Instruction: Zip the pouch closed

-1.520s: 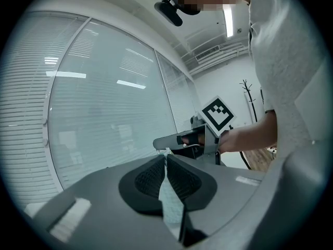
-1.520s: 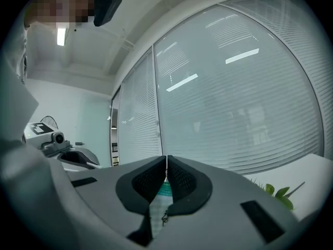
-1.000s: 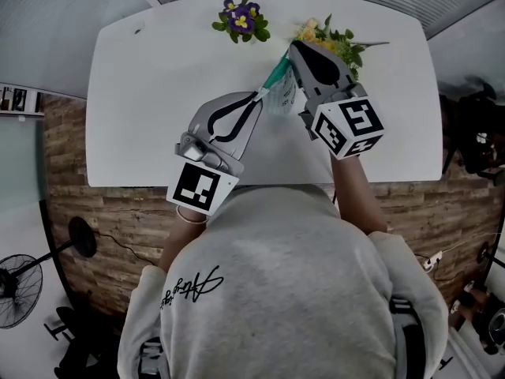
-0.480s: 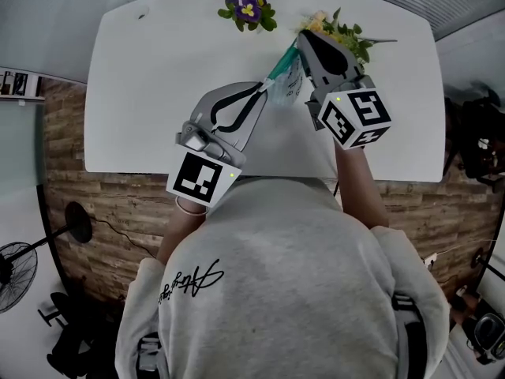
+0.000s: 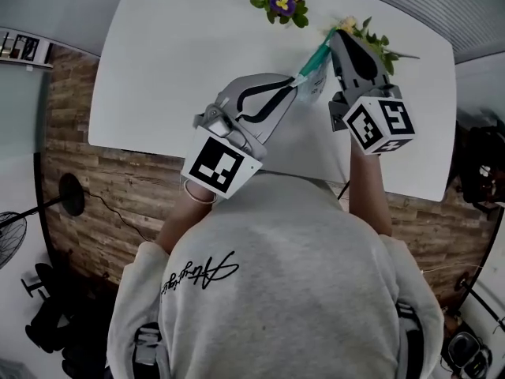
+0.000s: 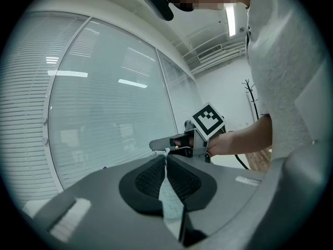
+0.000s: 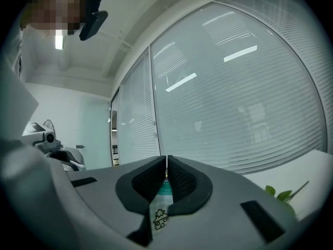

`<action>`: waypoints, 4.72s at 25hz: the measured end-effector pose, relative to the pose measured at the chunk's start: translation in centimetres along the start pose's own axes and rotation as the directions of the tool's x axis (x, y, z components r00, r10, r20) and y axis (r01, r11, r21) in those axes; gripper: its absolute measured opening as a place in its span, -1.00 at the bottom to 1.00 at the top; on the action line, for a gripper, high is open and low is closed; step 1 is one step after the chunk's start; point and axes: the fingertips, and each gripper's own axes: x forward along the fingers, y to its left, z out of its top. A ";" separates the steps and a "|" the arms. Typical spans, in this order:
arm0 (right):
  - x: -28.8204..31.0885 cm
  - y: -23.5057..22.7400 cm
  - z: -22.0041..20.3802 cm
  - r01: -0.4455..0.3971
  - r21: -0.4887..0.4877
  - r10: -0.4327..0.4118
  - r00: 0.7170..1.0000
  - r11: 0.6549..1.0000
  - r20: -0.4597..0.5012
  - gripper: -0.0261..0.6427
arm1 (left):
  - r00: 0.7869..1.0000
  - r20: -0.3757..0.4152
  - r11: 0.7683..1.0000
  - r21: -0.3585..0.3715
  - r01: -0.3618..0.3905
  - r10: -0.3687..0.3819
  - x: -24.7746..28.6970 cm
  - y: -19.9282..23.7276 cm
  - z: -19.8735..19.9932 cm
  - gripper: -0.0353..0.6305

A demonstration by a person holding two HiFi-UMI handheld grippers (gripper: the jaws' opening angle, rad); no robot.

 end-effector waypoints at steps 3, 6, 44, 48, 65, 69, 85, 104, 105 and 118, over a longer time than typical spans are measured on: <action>0.2 0.1 0.3 -0.008 0.028 0.008 1.000 1.000 0.013 -0.89 | 1.000 0.011 1.000 0.001 -0.005 0.005 -0.3 0.4 0.3 -0.86; 0.4 -0.3 0.2 0.008 0.027 -0.008 1.000 1.000 0.007 -0.90 | 1.000 0.009 1.000 -0.005 -0.005 0.005 -0.4 0.6 0.2 -0.87; 2.1 -0.7 0.9 0.193 -0.185 -0.198 0.980 0.963 -0.010 -0.89 | 0.993 0.060 0.994 -0.008 0.105 -0.105 -2.5 2.7 0.1 -0.86; 2.0 -1.3 0.6 0.229 -0.237 -0.241 0.970 0.944 -0.020 -0.89 | 0.991 0.067 0.993 0.000 0.118 -0.118 -2.6 2.7 0.1 -0.87; 1.7 -2.8 1.3 0.267 -0.306 -0.283 0.959 0.914 -0.009 -0.89 | 0.990 0.106 0.982 -0.153 0.112 -0.097 -3.0 4.8 -0.8 -0.86; 1.5 -2.9 1.3 0.272 -0.332 -0.292 0.956 0.903 -0.011 -0.89 | 0.989 0.108 0.978 -0.169 0.121 -0.103 -3.0 4.8 -1.0 -0.87; -1.9 -6.7 3.1 0.403 -0.252 -0.399 0.914 0.880 0.069 -0.92 | 0.997 0.069 0.975 -0.217 0.039 -0.025 -4.6 7.8 -2.8 -0.87; -1.8 1.1 1.6 0.237 -0.328 -0.217 0.971 0.914 0.099 -0.92 | 0.999 -0.030 0.973 -0.230 -0.021 0.015 -3.5 8.8 -7.5 -0.87; -1.8 1.3 1.6 0.235 -0.326 -0.214 0.972 0.916 0.099 -0.92 | 0.999 -0.046 0.973 -0.228 -0.023 0.013 -3.5 8.8 -8.0 -0.87; -1.4 3.8 -0.2 0.167 -0.287 -0.156 0.986 0.943 0.061 -0.92 | 0.978 -0.202 0.974 -0.225 0.011 -0.057 -2.6 7.1 -13.0 -0.87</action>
